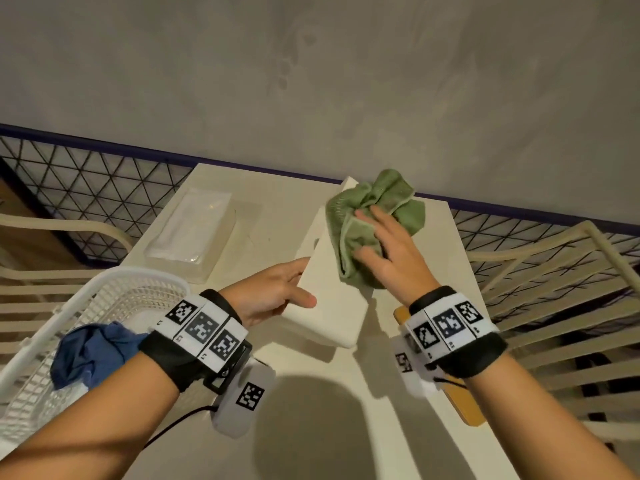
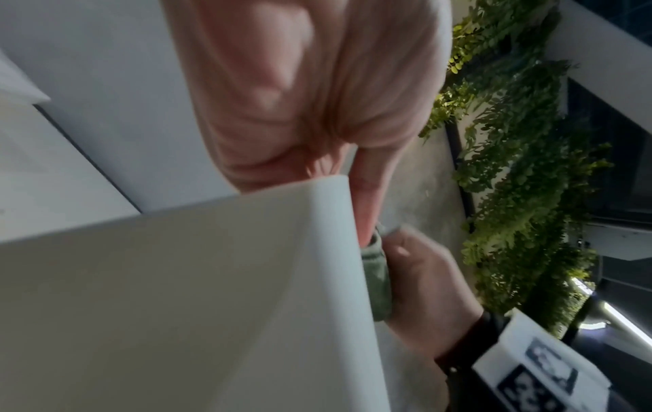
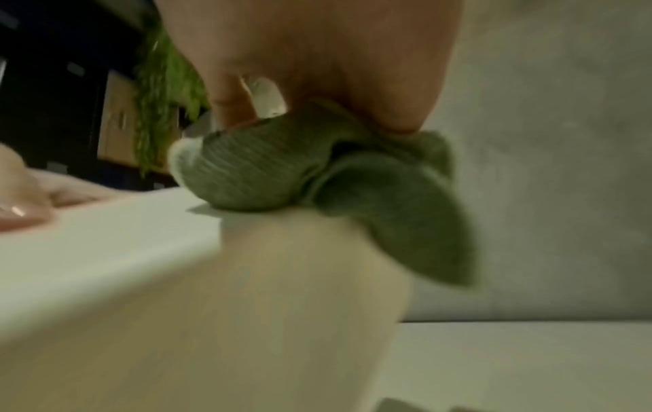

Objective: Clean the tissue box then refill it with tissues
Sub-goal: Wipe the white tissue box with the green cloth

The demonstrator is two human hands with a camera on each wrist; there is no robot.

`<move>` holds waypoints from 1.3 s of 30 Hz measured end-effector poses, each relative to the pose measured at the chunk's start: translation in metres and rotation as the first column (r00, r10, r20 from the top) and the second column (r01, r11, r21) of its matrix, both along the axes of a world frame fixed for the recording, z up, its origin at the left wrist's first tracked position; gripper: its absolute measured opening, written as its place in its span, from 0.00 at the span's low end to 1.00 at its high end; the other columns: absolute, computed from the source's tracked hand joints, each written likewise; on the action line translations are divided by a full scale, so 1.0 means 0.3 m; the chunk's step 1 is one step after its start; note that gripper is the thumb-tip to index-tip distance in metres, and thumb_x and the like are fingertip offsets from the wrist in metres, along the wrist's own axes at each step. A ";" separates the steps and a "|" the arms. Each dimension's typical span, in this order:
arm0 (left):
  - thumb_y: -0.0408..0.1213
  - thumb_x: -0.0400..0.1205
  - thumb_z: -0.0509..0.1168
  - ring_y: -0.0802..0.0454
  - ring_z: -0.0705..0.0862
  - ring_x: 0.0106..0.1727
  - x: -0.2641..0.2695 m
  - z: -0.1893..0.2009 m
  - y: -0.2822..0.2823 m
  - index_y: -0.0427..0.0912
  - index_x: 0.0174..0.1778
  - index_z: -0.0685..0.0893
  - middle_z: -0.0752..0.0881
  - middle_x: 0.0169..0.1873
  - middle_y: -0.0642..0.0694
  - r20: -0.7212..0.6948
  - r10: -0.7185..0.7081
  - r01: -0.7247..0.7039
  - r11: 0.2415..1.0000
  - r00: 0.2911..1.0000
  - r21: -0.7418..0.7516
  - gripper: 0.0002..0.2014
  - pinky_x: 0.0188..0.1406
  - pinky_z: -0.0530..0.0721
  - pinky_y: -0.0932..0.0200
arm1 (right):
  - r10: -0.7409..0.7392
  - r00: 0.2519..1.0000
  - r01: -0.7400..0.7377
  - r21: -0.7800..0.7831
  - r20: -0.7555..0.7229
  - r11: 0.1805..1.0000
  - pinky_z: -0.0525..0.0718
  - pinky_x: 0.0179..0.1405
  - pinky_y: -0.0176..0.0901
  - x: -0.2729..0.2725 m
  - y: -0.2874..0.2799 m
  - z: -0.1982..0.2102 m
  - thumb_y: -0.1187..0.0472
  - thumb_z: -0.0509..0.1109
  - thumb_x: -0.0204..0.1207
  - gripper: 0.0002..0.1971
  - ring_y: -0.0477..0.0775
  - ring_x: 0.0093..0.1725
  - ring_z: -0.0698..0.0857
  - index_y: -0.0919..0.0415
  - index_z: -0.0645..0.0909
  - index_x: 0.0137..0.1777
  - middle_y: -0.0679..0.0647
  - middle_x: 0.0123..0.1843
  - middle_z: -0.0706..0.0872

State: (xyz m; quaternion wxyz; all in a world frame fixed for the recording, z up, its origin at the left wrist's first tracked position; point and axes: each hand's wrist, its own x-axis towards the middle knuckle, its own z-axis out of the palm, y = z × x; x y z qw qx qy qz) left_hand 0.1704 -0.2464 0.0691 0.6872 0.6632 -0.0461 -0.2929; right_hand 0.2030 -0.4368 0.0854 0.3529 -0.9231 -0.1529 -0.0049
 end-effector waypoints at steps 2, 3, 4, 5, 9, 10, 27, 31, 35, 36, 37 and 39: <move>0.20 0.68 0.63 0.53 0.79 0.64 0.008 0.000 -0.013 0.49 0.59 0.78 0.83 0.60 0.49 0.032 0.038 -0.037 0.999 0.999 -0.003 0.26 0.63 0.77 0.64 | 0.097 0.993 -0.092 -0.071 0.064 0.993 0.53 0.79 0.50 -0.055 0.050 -0.012 0.34 0.58 0.66 0.37 0.50 0.81 0.55 0.46 0.66 0.75 0.50 0.82 0.59; 0.18 0.69 0.62 0.55 0.78 0.64 0.013 -0.003 -0.011 0.49 0.57 0.78 0.83 0.59 0.51 0.053 0.068 -0.067 0.998 0.996 -0.009 0.25 0.62 0.77 0.67 | 0.174 0.977 -0.163 -0.095 0.120 0.982 0.56 0.79 0.48 -0.084 0.057 -0.031 0.35 0.58 0.67 0.34 0.51 0.80 0.59 0.49 0.71 0.72 0.53 0.81 0.63; 0.15 0.72 0.60 0.57 0.79 0.62 0.015 -0.005 -0.004 0.49 0.55 0.79 0.83 0.57 0.52 0.055 0.084 -0.084 0.996 0.995 -0.016 0.25 0.57 0.79 0.72 | 0.243 0.956 -0.225 -0.120 0.165 0.967 0.60 0.78 0.45 -0.096 0.045 -0.051 0.38 0.58 0.70 0.30 0.51 0.78 0.63 0.54 0.76 0.68 0.56 0.78 0.68; 0.13 0.74 0.58 0.60 0.81 0.58 0.014 -0.007 0.007 0.49 0.54 0.79 0.84 0.55 0.53 0.045 0.075 -0.074 0.997 0.996 -0.022 0.25 0.51 0.80 0.74 | 0.266 0.946 -0.246 -0.127 0.183 0.961 0.63 0.77 0.46 -0.084 0.020 -0.062 0.43 0.60 0.72 0.26 0.52 0.75 0.67 0.59 0.78 0.64 0.58 0.75 0.72; 0.18 0.70 0.62 0.61 0.86 0.53 0.000 -0.005 0.019 0.52 0.56 0.80 0.87 0.54 0.53 0.032 -0.061 0.061 0.998 0.998 -0.007 0.25 0.53 0.82 0.67 | 0.044 0.985 -0.046 0.006 0.170 0.999 0.60 0.80 0.57 0.007 -0.027 -0.038 0.58 0.63 0.78 0.27 0.56 0.80 0.60 0.59 0.63 0.76 0.59 0.80 0.63; 0.20 0.69 0.62 0.60 0.85 0.55 0.002 0.000 0.010 0.52 0.55 0.81 0.87 0.54 0.54 0.047 -0.066 0.066 0.998 0.997 -0.006 0.25 0.54 0.82 0.65 | 0.007 0.987 0.002 -0.055 0.159 0.999 0.53 0.82 0.57 0.002 -0.001 -0.030 0.54 0.60 0.80 0.28 0.57 0.82 0.53 0.56 0.58 0.79 0.57 0.83 0.57; 0.19 0.70 0.61 0.62 0.83 0.56 0.027 0.007 -0.008 0.49 0.58 0.78 0.85 0.54 0.54 0.116 0.010 -0.009 1.000 0.993 -0.008 0.24 0.52 0.81 0.71 | 0.017 0.943 0.019 -0.103 0.334 0.995 0.54 0.77 0.52 0.059 0.076 -0.086 0.56 0.51 0.83 0.22 0.64 0.79 0.59 0.59 0.65 0.76 0.58 0.82 0.60; 0.24 0.66 0.61 0.58 0.81 0.64 0.012 0.001 0.024 0.52 0.60 0.78 0.84 0.60 0.54 0.066 -0.061 0.061 0.998 0.996 0.005 0.27 0.62 0.78 0.62 | -0.329 0.930 0.365 0.499 -0.162 0.786 0.61 0.79 0.60 0.151 -0.033 -0.029 0.55 0.53 0.84 0.24 0.59 0.78 0.64 0.56 0.58 0.79 0.59 0.81 0.61; 0.19 0.65 0.59 0.48 0.82 0.57 0.044 -0.009 -0.011 0.44 0.61 0.78 0.86 0.53 0.47 -0.013 0.172 -0.172 0.985 0.985 -0.006 0.29 0.51 0.80 0.58 | -0.145 0.918 0.381 0.726 -0.368 0.572 0.73 0.72 0.61 0.110 -0.044 -0.012 0.53 0.57 0.82 0.24 0.59 0.68 0.78 0.54 0.62 0.77 0.61 0.72 0.76; 0.22 0.67 0.60 0.45 0.81 0.57 0.058 -0.003 -0.033 0.42 0.64 0.78 0.85 0.55 0.44 -0.012 0.271 -0.271 0.961 0.963 -0.057 0.28 0.50 0.80 0.56 | -0.122 0.928 0.346 0.688 -0.353 0.638 0.73 0.72 0.59 0.086 -0.016 -0.016 0.53 0.57 0.82 0.24 0.59 0.68 0.78 0.53 0.62 0.77 0.60 0.73 0.76; 0.29 0.71 0.63 0.44 0.80 0.60 0.071 0.012 -0.057 0.42 0.66 0.76 0.84 0.58 0.42 -0.028 0.354 -0.355 0.928 0.935 -0.109 0.25 0.53 0.80 0.54 | -0.103 0.940 0.296 0.629 -0.325 0.719 0.72 0.73 0.55 0.059 0.016 -0.026 0.54 0.57 0.82 0.23 0.58 0.69 0.77 0.53 0.62 0.77 0.59 0.73 0.74; 0.51 0.79 0.61 0.45 0.80 0.63 0.088 0.026 -0.098 0.49 0.68 0.76 0.83 0.63 0.43 -0.127 0.443 -0.460 0.870 0.887 -0.176 0.21 0.62 0.78 0.50 | -0.085 0.979 0.166 0.493 -0.184 0.854 0.65 0.73 0.38 0.015 0.077 -0.062 0.59 0.57 0.83 0.23 0.56 0.74 0.70 0.57 0.63 0.77 0.58 0.76 0.69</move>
